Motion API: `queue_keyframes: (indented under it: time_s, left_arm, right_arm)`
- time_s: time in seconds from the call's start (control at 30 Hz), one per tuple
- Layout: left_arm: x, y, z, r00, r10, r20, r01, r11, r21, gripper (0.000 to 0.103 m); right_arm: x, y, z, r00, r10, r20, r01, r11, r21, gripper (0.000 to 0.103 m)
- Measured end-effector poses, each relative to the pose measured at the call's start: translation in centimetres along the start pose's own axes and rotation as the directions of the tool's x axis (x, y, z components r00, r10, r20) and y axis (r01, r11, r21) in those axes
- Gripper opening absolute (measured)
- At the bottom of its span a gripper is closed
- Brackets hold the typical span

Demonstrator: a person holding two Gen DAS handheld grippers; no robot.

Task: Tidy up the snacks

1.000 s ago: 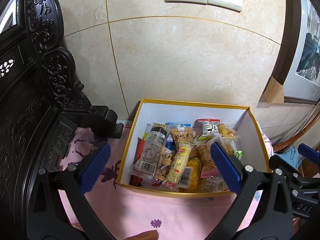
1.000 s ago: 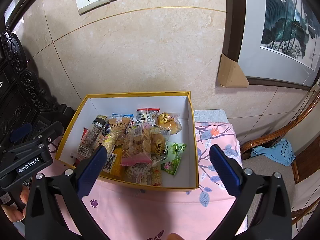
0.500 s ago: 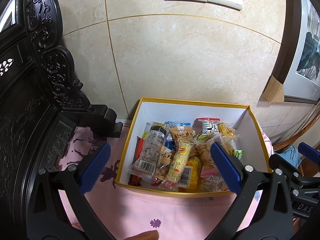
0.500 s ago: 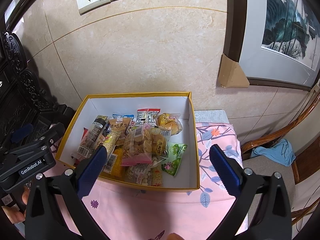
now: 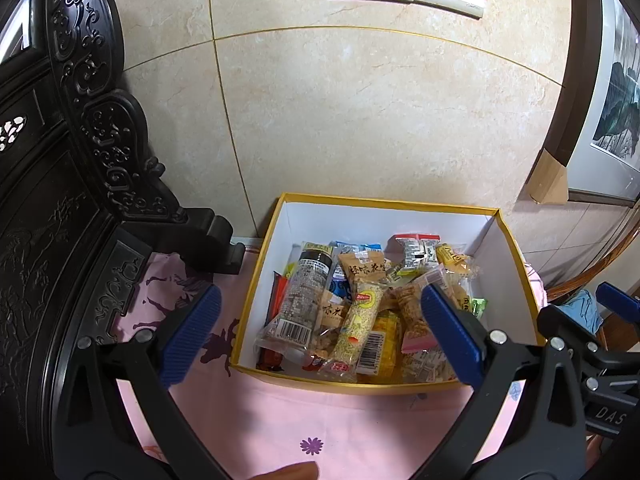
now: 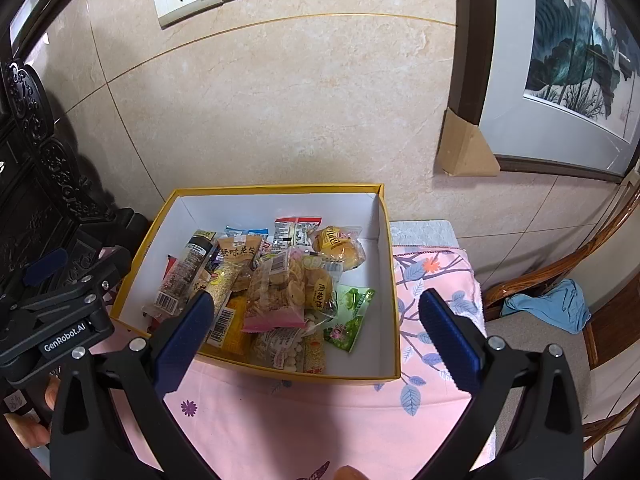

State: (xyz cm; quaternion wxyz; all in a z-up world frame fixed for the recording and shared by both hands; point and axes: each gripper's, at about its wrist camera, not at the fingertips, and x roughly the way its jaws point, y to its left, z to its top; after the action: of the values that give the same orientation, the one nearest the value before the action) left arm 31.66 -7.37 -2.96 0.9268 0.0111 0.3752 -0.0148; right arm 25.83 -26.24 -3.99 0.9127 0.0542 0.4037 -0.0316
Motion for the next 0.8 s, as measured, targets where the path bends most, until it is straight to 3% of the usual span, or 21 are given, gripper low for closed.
queue_keyframes:
  time_s: [0.8]
  left_arm:
    - [0.28,0.20,0.02,1.000,-0.004,0.002,0.004,1.000,0.005,0.101]
  right_arm:
    - [0.05,0.05,0.01,1.000,-0.001,0.000,0.001,1.000,0.003,0.102]
